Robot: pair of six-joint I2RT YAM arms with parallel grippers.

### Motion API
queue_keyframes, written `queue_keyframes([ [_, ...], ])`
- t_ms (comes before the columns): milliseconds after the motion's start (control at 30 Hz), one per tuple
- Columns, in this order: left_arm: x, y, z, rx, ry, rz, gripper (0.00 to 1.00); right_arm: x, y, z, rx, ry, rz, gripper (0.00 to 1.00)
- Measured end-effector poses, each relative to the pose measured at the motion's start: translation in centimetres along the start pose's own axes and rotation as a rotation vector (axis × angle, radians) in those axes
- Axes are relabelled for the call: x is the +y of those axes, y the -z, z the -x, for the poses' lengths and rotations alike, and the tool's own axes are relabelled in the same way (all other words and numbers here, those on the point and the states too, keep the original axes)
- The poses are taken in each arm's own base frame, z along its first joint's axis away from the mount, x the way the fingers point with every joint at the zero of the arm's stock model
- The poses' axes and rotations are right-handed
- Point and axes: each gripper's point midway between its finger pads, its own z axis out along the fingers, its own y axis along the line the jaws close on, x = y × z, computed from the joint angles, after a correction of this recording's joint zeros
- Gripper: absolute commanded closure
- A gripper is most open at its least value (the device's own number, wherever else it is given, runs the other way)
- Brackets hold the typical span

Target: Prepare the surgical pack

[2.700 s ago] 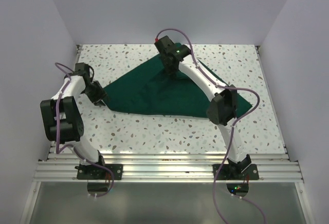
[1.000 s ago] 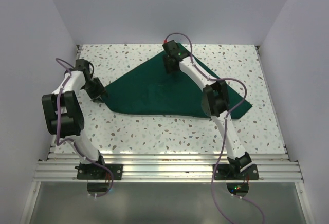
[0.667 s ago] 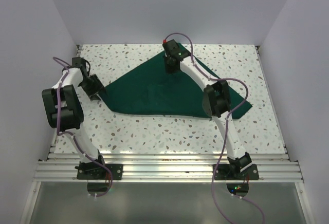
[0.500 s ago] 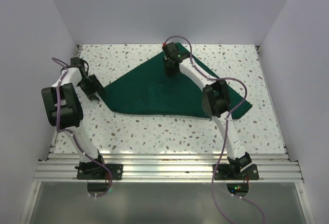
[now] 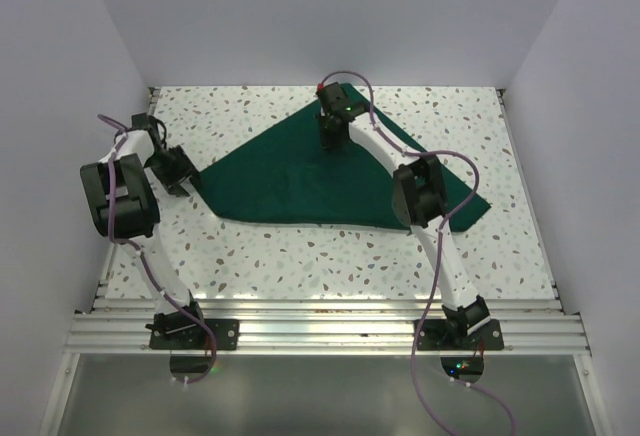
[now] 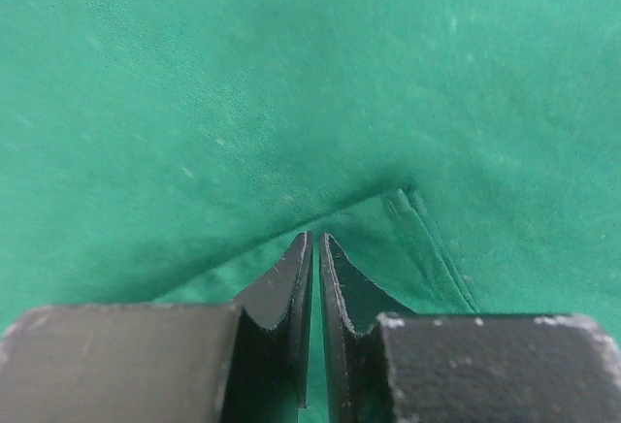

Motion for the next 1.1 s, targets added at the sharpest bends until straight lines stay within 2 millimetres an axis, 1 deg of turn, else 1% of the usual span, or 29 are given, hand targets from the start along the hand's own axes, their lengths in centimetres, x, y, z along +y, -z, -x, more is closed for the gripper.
queue_keyframes([
  [133,-0.6,-0.3,0.6,-0.001,-0.005,-0.028,0.46,0.5,0.6,1.3,-0.036,-0.022,0.012,0.89],
  [300,-1.4,-0.7,1.4,0.000,-0.007,-0.061,0.48,1.1,1.7,1.9,-0.044,-0.063,0.038,0.89],
  [367,-1.8,-0.8,1.8,-0.001,-0.009,-0.077,0.50,1.7,2.8,2.5,-0.057,-0.082,0.059,0.90],
  [433,-2.2,-0.9,2.1,-0.002,-0.011,-0.093,0.53,2.5,4.4,3.2,-0.072,-0.094,0.083,0.90],
  [467,-2.3,-1.0,2.2,-0.002,-0.011,-0.099,0.54,3.0,5.3,3.6,-0.084,-0.097,0.095,0.90],
  [500,-2.4,-1.0,2.2,-0.001,-0.010,-0.105,0.58,3.7,6.2,3.9,-0.095,-0.095,0.110,0.90],
  [567,-2.5,-1.1,2.3,-0.002,-0.009,-0.114,0.63,5.6,8.3,4.3,-0.114,-0.081,0.150,0.91],
  [600,-2.5,-1.2,2.4,-0.002,-0.007,-0.118,0.71,6.9,9.2,4.2,-0.119,-0.066,0.173,0.91],
  [633,-2.5,-1.3,2.4,-0.003,-0.008,-0.120,0.77,8.2,10.2,3.9,-0.121,-0.048,0.193,0.91],
  [667,-2.5,-1.4,2.5,-0.007,-0.011,-0.122,0.88,9.5,10.8,3.6,-0.120,-0.031,0.211,0.91],
  [733,-2.5,-1.5,2.6,-0.004,-0.007,-0.128,0.96,12.7,12.2,1.9,-0.105,0.017,0.257,0.93],
  [767,-2.6,-1.6,2.5,-0.003,-0.006,-0.133,0.99,14.2,12.8,0.7,-0.086,0.041,0.278,0.94],
  [800,-2.7,-1.6,2.6,-0.003,-0.004,-0.134,1.00,15.4,13.0,-0.6,-0.066,0.059,0.291,0.95],
  [833,-2.7,-1.6,2.5,-0.002,-0.004,-0.137,1.00,16.7,13.3,-2.5,-0.035,0.084,0.304,0.97],
  [867,-2.7,-1.6,2.5,-0.002,-0.003,-0.137,1.00,17.6,13.3,-4.1,-0.003,0.099,0.311,0.98],
  [933,-2.7,-1.6,2.5,-0.002,-0.001,-0.138,1.00,18.7,13.0,-6.8,0.053,0.114,0.321,1.00],
  [1000,-2.8,-1.5,2.5,-0.002,0.003,-0.138,1.00,19.0,12.4,-8.8,0.112,0.108,0.315,1.00],
  [1033,-2.8,-1.5,2.5,-0.001,0.005,-0.138,1.00,18.9,12.1,-9.3,0.128,0.098,0.314,1.00],
  [1100,-2.8,-1.5,2.5,-0.002,0.006,-0.138,1.00,18.6,11.5,-9.4,0.144,0.064,0.304,1.00],
])
